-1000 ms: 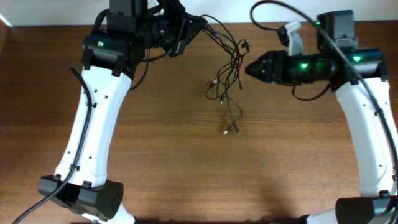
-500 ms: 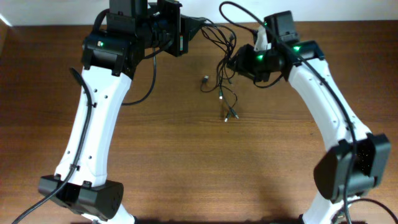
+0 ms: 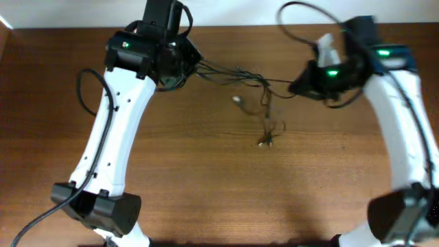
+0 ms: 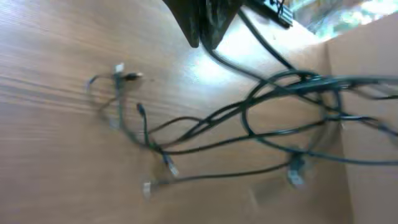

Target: Untangle cables

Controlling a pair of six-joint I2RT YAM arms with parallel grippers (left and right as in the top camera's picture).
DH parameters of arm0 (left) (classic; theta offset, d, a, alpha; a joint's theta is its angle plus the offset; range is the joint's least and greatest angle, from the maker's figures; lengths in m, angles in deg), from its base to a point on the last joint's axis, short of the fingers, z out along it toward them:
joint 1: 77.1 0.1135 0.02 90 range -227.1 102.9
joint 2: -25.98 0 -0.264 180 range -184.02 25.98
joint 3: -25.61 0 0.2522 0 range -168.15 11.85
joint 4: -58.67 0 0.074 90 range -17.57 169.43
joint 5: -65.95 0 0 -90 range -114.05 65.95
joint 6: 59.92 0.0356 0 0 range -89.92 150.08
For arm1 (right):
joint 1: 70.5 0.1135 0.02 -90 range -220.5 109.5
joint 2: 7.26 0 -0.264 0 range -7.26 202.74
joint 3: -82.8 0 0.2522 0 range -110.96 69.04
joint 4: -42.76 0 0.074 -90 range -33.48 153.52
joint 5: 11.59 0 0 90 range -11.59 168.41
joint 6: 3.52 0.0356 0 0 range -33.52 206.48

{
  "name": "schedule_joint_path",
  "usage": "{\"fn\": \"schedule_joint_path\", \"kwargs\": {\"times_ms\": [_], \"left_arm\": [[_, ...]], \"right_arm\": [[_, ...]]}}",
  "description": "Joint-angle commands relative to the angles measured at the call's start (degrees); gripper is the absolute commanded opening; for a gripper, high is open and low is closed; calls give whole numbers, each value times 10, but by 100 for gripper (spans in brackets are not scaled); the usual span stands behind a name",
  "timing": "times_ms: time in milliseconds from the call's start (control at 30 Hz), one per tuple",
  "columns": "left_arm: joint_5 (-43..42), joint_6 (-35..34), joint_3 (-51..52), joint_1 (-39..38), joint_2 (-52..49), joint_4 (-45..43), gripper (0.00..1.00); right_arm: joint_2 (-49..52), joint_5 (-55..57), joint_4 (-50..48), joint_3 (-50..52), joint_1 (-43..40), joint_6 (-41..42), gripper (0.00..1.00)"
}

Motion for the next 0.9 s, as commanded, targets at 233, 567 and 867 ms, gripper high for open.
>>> {"fn": "schedule_joint_path", "kwargs": {"times_ms": [233,567,867], "left_arm": [[60,312,-10,20,-9,17,0],[-369,698,-106,20,6,-21,0],[-412,765,-106,20,16,18,0]], "right_arm": [[-33,-10,38,-5,-262,-80,4],[-33,-170,3,-5,-68,-126,65],[-25,-119,-54,-5,-17,66,70]]}}
